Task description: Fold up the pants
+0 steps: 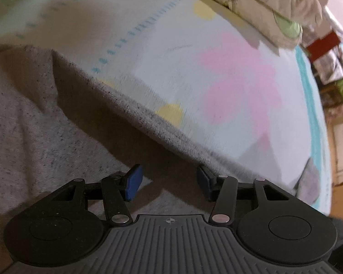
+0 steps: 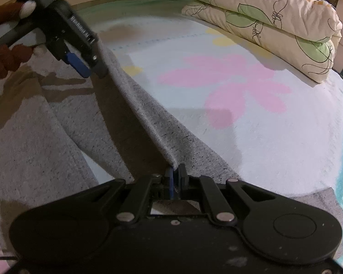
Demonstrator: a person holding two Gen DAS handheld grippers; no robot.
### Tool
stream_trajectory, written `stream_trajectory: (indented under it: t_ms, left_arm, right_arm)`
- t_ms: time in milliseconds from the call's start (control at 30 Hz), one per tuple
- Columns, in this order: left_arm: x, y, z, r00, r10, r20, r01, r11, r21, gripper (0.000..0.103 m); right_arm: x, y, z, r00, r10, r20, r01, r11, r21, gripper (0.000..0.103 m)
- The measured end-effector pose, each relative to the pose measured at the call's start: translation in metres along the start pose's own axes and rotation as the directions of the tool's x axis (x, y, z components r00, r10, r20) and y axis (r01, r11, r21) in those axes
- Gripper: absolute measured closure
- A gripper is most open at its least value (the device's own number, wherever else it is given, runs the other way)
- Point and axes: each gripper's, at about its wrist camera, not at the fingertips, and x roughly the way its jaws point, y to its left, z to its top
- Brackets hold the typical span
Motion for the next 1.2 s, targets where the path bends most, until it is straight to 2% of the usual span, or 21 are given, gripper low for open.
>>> stream_trajectory:
  t_ms: [100,300,433,533,567,633,700,800,900,1067,1200]
  left_arm:
    - [0.000,-0.002,0.007,1.000,-0.008,0.027,0.009,1.000,-0.011,0.052]
    - [0.002,-0.006,0.014,0.999,-0.013,0.032,0.015,0.999,-0.035,0.052]
    - [0.016,-0.010,0.017,1.000,0.023,-0.003,-0.023,1.000,-0.008,0.052]
    - [0.029,-0.006,0.018,0.998,0.042,-0.045,-0.043,0.999,-0.031,0.054]
    - [0.029,-0.006,0.019,0.998,0.044,-0.037,-0.045,0.998,-0.038,0.063]
    - [0.022,-0.012,0.019,0.999,0.046,0.005,-0.046,0.999,-0.015,0.094]
    - [0.006,-0.022,0.015,0.997,0.041,0.058,-0.044,0.998,0.038,0.094]
    - [-0.033,-0.035,-0.006,0.989,0.025,0.146,-0.045,0.990,0.133,0.094]
    - [-0.068,-0.037,-0.038,0.984,-0.008,0.179,-0.032,0.974,0.223,0.095]
    - [-0.096,-0.025,-0.100,0.986,-0.022,0.166,-0.028,0.955,0.296,0.095]
    - [-0.083,-0.009,-0.136,0.996,0.016,0.092,-0.044,0.946,0.320,0.094]
  right_arm:
    - [-0.001,0.003,-0.002,1.000,0.001,-0.005,-0.001,1.000,-0.007,0.098]
    - [0.003,0.002,-0.004,1.000,0.004,-0.017,-0.005,1.000,-0.014,0.098]
    - [0.005,0.003,-0.003,1.000,0.000,-0.010,0.000,1.000,-0.012,0.098]
    - [0.004,0.003,-0.004,1.000,-0.007,-0.002,0.007,1.000,-0.005,0.098]
    - [0.003,0.004,-0.004,1.000,-0.010,0.003,0.010,1.000,-0.004,0.098]
    - [-0.001,0.007,-0.005,1.000,-0.018,0.013,0.018,1.000,-0.003,0.098]
    - [-0.007,0.010,-0.005,0.999,-0.024,0.026,0.024,1.000,0.002,0.098]
    - [-0.020,0.017,-0.006,0.998,-0.044,0.047,0.044,0.999,0.000,0.098]
    - [-0.037,0.029,-0.011,0.996,-0.070,0.063,0.070,0.997,-0.008,0.098]
    - [-0.061,0.054,-0.029,0.995,-0.072,0.064,0.073,0.997,-0.011,0.097]
    - [-0.067,0.077,-0.050,0.999,-0.045,0.024,0.044,0.999,0.008,0.096]
